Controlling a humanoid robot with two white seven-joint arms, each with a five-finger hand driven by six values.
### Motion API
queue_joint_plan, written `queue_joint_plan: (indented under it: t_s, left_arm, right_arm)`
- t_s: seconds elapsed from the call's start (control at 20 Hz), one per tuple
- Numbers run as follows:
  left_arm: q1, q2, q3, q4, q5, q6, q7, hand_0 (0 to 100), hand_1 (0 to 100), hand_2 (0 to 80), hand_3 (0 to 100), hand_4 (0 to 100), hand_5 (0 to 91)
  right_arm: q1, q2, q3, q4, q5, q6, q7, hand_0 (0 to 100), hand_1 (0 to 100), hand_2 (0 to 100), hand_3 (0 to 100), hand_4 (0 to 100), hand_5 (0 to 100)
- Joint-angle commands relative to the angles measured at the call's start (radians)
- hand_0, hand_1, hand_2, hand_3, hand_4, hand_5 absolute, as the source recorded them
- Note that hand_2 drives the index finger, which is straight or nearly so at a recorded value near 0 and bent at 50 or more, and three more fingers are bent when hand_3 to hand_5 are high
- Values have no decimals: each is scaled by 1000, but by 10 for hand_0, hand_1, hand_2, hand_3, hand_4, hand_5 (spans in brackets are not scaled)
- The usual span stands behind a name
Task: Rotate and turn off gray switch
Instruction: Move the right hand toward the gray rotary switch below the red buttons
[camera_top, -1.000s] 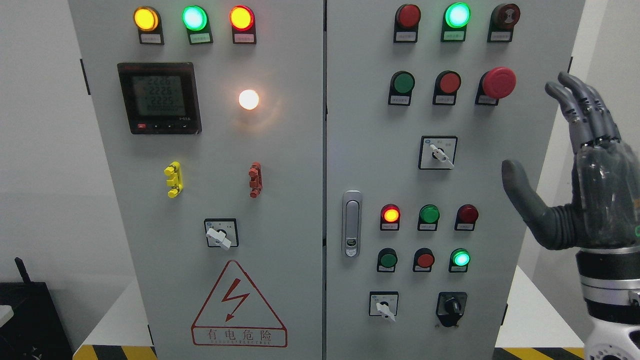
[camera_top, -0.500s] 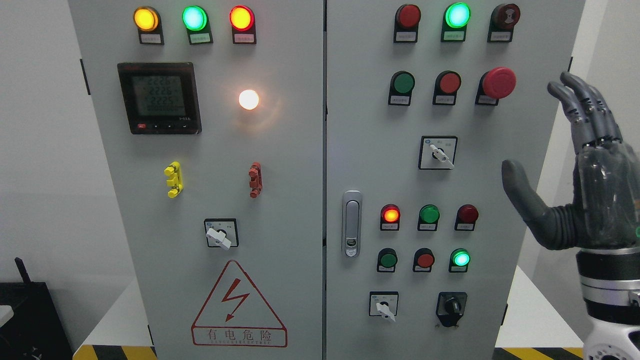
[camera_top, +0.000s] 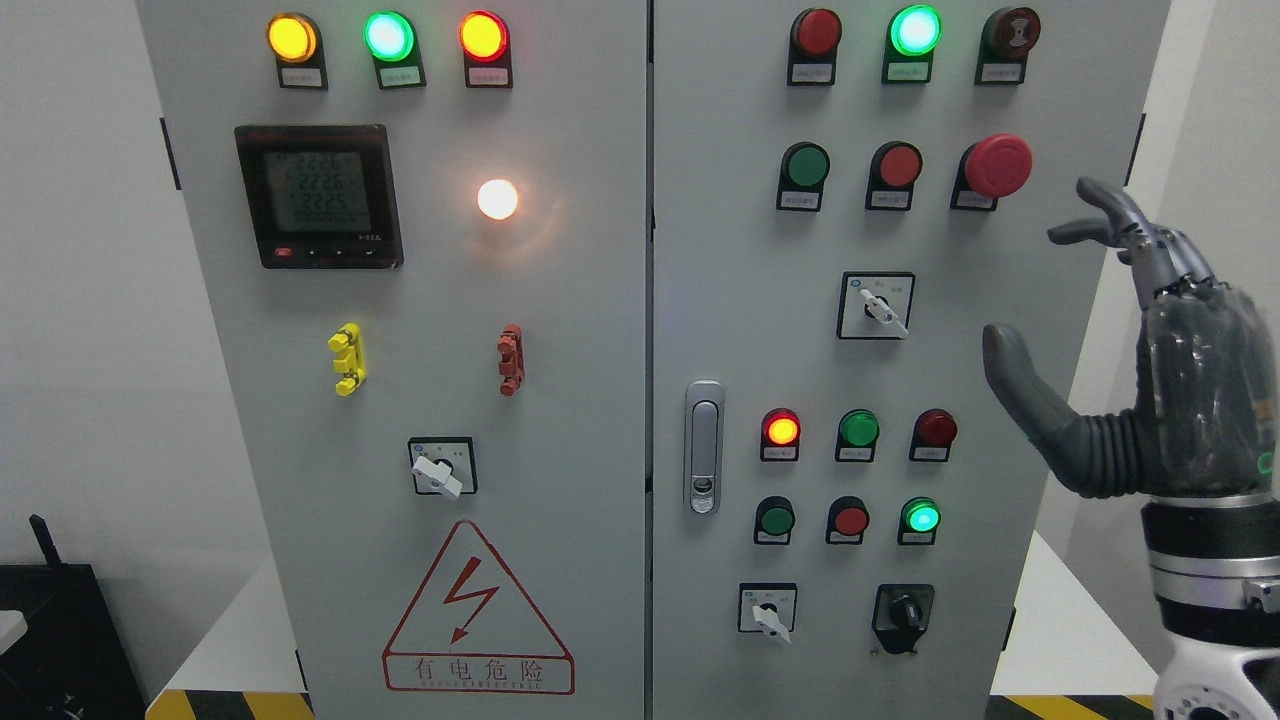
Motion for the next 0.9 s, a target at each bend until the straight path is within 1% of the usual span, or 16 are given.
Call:
queue_joint_plan:
  t_s: [0.0, 0.05, 0.15, 0.2, 0.4, 0.5, 0.6, 0.7, 0.85]
  left_arm:
    - [-9, 0, 8, -25, 20, 0, -1, 120, 389, 0, 0, 0, 0]
    - [-9, 0, 8, -25, 20, 0, -1, 120, 389, 0, 0, 0, 0]
    - [-9, 1, 8, -25, 20, 0, -1, 120, 389, 0, 0, 0, 0]
    - [-9, 1, 8, -25, 20, 0, -1, 120, 389, 0, 0, 0, 0]
    - [-9, 0, 8, -25, 20, 0, -1, 120, 389, 0, 0, 0, 0]
    - [-9, 1, 8, -25, 20, 1, -1, 120, 389, 0, 0, 0, 0]
    - [-9, 1, 8, -25, 20, 0, -1, 120, 389, 0, 0, 0, 0]
    - [-9, 0, 8, -25, 20, 0, -1, 120, 389, 0, 0, 0, 0]
    - [-9, 0, 8, -25, 20, 0, -1, 120, 389, 0, 0, 0, 0]
  right_arm:
    - [0, 25, 0, 12, -2, 36, 0, 224, 288, 369, 811, 913, 1000]
    - [0, 28, 0, 12, -2, 49, 1, 215, 281, 379, 821, 919, 1000]
    - [-2, 30, 1, 12, -2, 67, 3, 180, 273, 430, 847, 935, 1000]
    - [-2, 33, 4, 12, -2, 73, 6, 152, 275, 448, 852, 937, 1000]
    - [-2, 54, 36, 18, -2, 128, 6, 74, 265, 492, 885, 954, 1000]
    - [-5, 76, 47, 24, -2, 147, 6, 57, 269, 507, 902, 955, 1000]
    - [-7, 87, 56, 26, -2, 162, 6, 51, 272, 513, 913, 961, 1000]
    - [-8, 94, 72, 26, -2, 194, 6, 47, 277, 516, 919, 966, 1000]
    - [-11, 128, 82, 26, -2, 211, 7, 41, 300, 521, 921, 972, 1000]
